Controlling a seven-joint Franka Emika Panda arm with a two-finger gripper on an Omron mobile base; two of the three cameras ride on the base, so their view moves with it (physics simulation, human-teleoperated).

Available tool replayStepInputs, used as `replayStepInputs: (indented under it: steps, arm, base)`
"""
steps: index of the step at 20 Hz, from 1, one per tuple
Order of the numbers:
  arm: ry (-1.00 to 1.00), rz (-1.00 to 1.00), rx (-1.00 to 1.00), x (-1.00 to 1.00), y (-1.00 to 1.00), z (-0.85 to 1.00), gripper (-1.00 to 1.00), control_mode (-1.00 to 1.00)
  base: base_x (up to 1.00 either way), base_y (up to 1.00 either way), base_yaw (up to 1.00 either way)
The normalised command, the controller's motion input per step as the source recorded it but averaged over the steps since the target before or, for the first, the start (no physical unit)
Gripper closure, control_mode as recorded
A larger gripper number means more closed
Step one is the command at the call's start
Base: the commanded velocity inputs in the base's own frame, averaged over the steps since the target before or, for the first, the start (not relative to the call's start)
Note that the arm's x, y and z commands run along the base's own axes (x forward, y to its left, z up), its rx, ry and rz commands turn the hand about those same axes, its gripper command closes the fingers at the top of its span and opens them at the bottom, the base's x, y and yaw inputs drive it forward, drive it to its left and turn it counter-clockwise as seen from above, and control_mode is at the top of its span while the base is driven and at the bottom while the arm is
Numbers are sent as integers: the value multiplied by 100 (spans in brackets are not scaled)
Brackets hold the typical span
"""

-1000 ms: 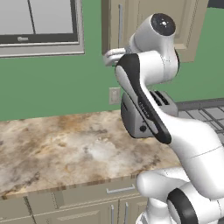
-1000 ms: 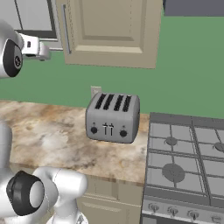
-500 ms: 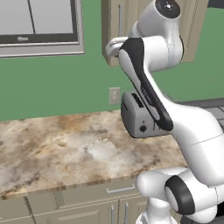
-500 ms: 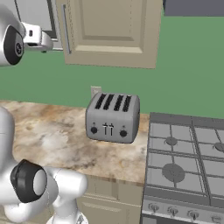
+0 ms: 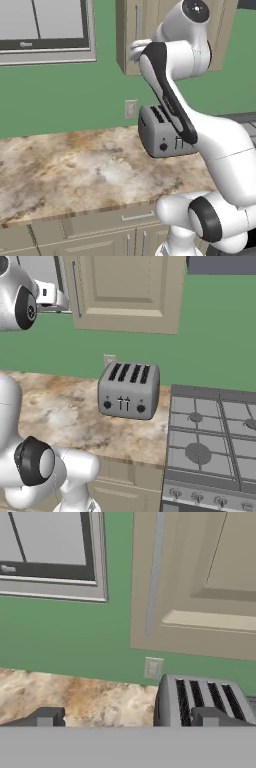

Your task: Open the cabinet. Pick the spray and place it next to the sink. Then close the cabinet.

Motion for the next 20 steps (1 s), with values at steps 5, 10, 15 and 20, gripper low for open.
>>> replayStepInputs:
  steps: [5,10,15,20]
  arm:
    - [-4,0,4,18,-34,0,-100,-100]
    - [0,0,1,31,-14,0,-100,-100]
    - [0,0,0,49,0,0,-100,-100]
    - [0,0,0,44,0,0,-100,-100]
  base:
    - [0,0,0]
    - [0,0,0]
    - [0,0,0]
    - [0,0,0]
